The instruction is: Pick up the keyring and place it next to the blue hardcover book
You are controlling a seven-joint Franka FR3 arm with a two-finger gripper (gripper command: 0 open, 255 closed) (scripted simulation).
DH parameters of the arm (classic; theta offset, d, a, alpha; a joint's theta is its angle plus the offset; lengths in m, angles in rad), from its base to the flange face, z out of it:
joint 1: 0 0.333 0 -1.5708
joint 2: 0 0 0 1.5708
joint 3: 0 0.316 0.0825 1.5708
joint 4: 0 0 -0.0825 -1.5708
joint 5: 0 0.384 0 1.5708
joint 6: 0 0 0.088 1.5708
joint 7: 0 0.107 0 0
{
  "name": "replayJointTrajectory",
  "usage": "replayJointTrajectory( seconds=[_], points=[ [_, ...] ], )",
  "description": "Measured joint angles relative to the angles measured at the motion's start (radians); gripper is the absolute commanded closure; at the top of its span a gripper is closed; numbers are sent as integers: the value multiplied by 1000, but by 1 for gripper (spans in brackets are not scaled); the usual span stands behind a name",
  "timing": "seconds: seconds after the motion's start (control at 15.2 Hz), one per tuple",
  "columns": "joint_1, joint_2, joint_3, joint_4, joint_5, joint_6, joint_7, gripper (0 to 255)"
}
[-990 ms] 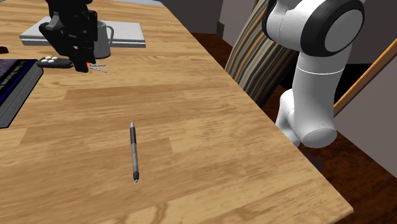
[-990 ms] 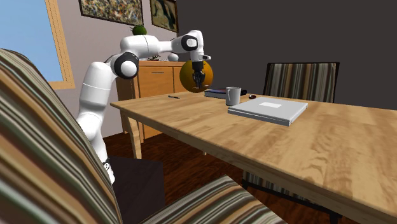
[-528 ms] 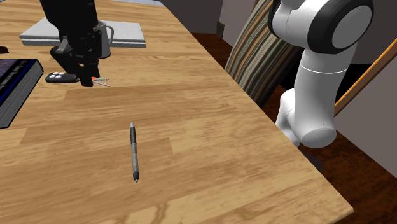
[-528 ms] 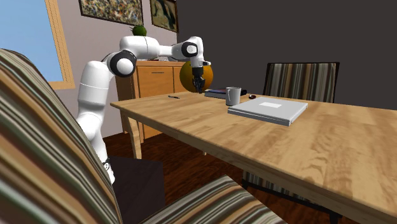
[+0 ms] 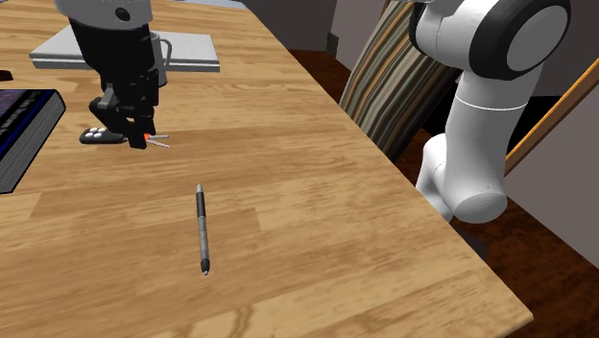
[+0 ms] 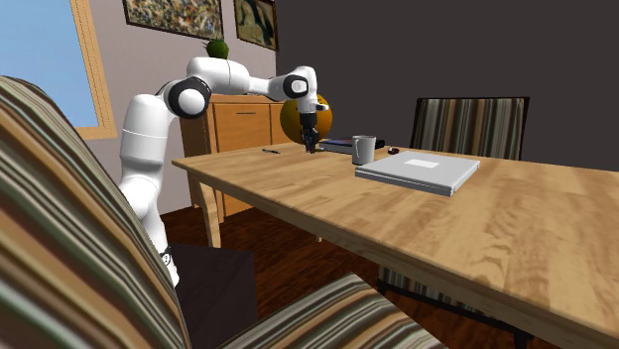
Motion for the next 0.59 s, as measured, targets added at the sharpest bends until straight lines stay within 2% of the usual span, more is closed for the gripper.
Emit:
replayJointTrajectory(
  seconds=[0.26,0.33,0.59],
  points=[
    [0,0,0,-2,0,2,0,255],
    [0,0,0,-2,0,2,0,0],
    [0,0,0,-2,0,2,0,0]
  ],
)
